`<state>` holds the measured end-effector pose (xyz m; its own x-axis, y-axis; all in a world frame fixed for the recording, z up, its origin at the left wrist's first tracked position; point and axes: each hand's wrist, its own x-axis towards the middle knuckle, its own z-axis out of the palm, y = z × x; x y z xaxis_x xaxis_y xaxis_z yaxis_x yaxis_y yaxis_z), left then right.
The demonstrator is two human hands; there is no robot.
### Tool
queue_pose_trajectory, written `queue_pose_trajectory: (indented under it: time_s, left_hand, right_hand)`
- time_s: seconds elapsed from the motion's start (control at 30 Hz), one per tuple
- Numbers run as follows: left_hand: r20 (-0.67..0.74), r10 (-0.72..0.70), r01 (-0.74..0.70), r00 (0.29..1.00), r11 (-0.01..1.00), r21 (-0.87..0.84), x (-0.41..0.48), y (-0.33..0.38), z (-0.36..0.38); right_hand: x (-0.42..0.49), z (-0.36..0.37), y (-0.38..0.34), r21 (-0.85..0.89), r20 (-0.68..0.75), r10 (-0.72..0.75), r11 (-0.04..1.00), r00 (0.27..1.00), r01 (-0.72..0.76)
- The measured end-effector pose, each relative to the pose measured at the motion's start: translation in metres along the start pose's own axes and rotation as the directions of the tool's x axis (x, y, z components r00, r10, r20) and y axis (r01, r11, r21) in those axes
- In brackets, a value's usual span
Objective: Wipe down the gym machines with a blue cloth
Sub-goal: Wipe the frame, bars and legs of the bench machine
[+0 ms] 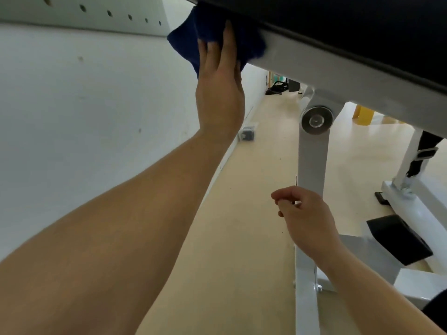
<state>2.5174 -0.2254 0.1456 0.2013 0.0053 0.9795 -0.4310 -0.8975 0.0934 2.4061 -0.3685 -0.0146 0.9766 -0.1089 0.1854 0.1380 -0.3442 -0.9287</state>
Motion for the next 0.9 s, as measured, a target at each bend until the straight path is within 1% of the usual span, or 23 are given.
queue_pose_trajectory:
  time_s: [0.07,0.1,0.13,0.17,0.2,0.27,0.3,0.33,0.37,0.4,0.47,0.5,0.53,0.57,0.63,0.67,0.7,0.77,0.8,0.9]
  left_hand:
    - [0.085,0.139,-0.14,0.987,0.99,0.004,-0.018,0.017,0.005]
    - [0.13,0.214,-0.214,0.968,0.977,-0.014,-0.027,0.024,0.007]
    - [0.159,0.259,-0.258,0.953,0.966,-0.027,-0.032,0.026,0.009]
    - [0.161,0.254,-0.253,0.954,0.967,-0.029,-0.032,0.024,0.009]
    - [0.142,0.2,-0.199,0.969,0.98,-0.022,-0.028,0.019,0.008]
    - [0.077,0.044,-0.044,0.996,0.999,-0.004,-0.017,0.006,0.005]
    - [0.045,0.007,-0.008,0.999,1.0,0.007,-0.012,0.003,0.003]
    - [0.032,0.016,-0.017,0.999,1.0,0.022,-0.011,0.003,0.003]
    - [0.049,0.061,-0.063,0.997,0.998,0.031,-0.012,0.008,0.002]
    - [0.085,0.139,-0.142,0.987,0.989,0.034,-0.017,0.016,0.003]
    - [0.172,0.312,-0.32,0.934,0.947,0.019,-0.032,0.03,0.006]
    - [0.194,0.36,-0.37,0.913,0.929,0.017,-0.036,0.03,0.007]
    - [0.191,0.367,-0.377,0.911,0.926,0.02,-0.037,0.027,0.006]
    - [0.17,0.327,-0.336,0.93,0.942,0.025,-0.036,0.022,0.006]
    - [0.118,0.182,-0.187,0.976,0.982,0.033,-0.031,0.018,0.004]
    - [0.105,0.155,-0.159,0.982,0.986,0.039,-0.032,0.022,0.005]
    - [0.109,0.187,-0.193,0.976,0.98,0.049,-0.035,0.029,0.008]
    - [0.172,0.315,-0.326,0.933,0.944,0.043,-0.045,0.048,0.017]
    - [0.198,0.351,-0.364,0.915,0.931,0.032,-0.049,0.056,0.02]
    - [0.191,0.354,-0.365,0.916,0.931,0.028,-0.052,0.057,0.021]
  right_hand:
    - [0.001,-0.002,0.0,0.007,-0.01,0.005,1.0,1.0,-0.005]
    - [0.001,-0.004,0.001,0.006,-0.014,0.008,1.0,1.0,-0.007]
    - [0.0,-0.004,0.001,0.001,-0.013,0.007,1.0,1.0,-0.007]
    - [0.0,-0.005,0.001,-0.01,-0.007,0.006,1.0,1.0,-0.006]
    - [0.0,-0.005,0.002,-0.025,0.004,0.009,1.0,1.0,-0.009]
    - [-0.002,-0.008,0.003,-0.05,0.026,0.023,0.999,0.999,-0.022]
    - [-0.002,-0.009,0.004,-0.058,0.032,0.029,0.998,0.999,-0.027]
    - [-0.002,-0.011,0.004,-0.066,0.032,0.033,0.997,0.999,-0.031]
    - [-0.002,-0.012,0.004,-0.077,0.03,0.036,0.996,0.999,-0.034]
    - [-0.002,-0.013,0.004,-0.085,0.024,0.036,0.996,0.999,-0.034]
    - [0.0,-0.016,0.001,-0.092,0.012,0.028,0.995,1.0,-0.027]
    - [0.001,-0.018,-0.001,-0.091,0.006,0.02,0.996,1.0,-0.02]
    - [0.002,-0.019,-0.003,-0.089,0.004,0.009,0.996,1.0,-0.008]
    - [0.004,-0.021,-0.004,-0.088,0.004,-0.004,0.996,1.0,0.004]
    - [0.004,-0.026,-0.005,-0.104,0.009,-0.026,0.994,1.0,0.027]
    - [0.004,-0.029,-0.004,-0.114,0.008,-0.032,0.993,0.999,0.033]
    - [0.004,-0.032,-0.005,-0.122,0.002,-0.034,0.992,0.999,0.034]
    - [0.005,-0.039,-0.004,-0.122,-0.021,-0.023,0.992,1.0,0.02]
    - [0.005,-0.043,-0.004,-0.119,-0.036,-0.019,0.993,0.999,0.014]
    - [0.004,-0.051,-0.002,-0.143,-0.058,-0.03,0.989,0.998,0.021]
